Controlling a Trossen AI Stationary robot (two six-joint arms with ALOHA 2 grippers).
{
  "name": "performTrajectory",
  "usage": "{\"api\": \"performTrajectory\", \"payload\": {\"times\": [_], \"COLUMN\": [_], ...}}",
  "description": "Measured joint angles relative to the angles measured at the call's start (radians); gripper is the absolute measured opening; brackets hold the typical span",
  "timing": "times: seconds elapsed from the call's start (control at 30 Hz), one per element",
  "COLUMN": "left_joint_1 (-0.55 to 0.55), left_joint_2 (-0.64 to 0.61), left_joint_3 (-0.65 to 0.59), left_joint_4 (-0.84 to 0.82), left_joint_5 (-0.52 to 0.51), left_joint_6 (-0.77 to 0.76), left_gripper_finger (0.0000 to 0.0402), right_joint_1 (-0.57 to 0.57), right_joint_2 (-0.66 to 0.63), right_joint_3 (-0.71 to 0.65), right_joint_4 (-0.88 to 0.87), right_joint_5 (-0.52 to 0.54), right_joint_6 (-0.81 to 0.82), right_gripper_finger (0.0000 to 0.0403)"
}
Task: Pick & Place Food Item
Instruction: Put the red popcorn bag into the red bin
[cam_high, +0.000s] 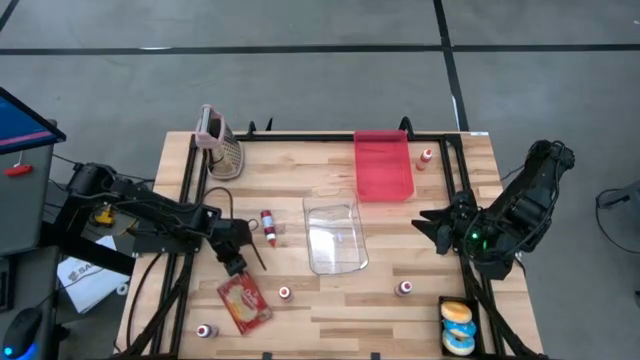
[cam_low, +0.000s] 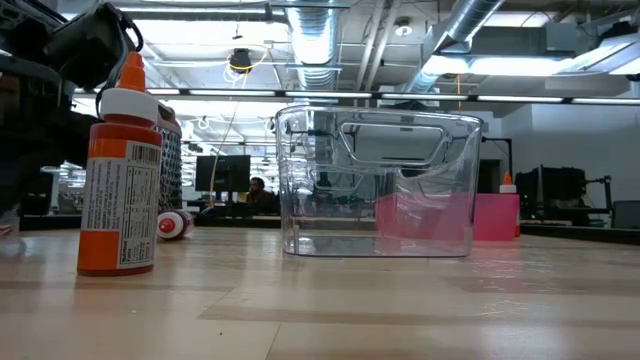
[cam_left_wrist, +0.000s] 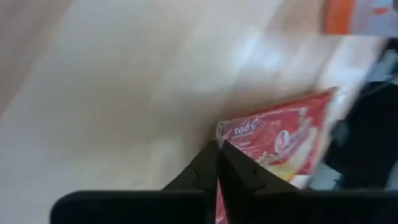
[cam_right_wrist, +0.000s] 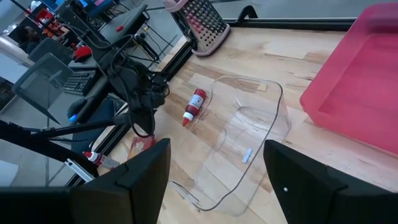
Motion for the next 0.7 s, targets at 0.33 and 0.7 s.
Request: {"api": "performTrajectory", "payload": {"times": [0.33, 0.7], "left_joint_1": [-0.017, -0.095], "left_joint_2": [-0.151, -0.258], "left_joint_3": [0.019, 0.150], "left_joint_4": [0.065, -0.166], "left_joint_5": [0.009, -0.045], "left_joint_6": [-0.058, -0.077], "left_gripper_finger": [0.0001, 0.0000], "right_joint_1": [0.002, 0.001], "right_joint_2": [0.000, 0.000], "right_joint_3": [0.000, 0.000], "right_joint_4": [0.010, 0.009], "right_joint_5": [0.001, 0.003], "right_joint_6": [0.000, 0.000], "right_gripper_finger": [0.0249, 0.0249]}}
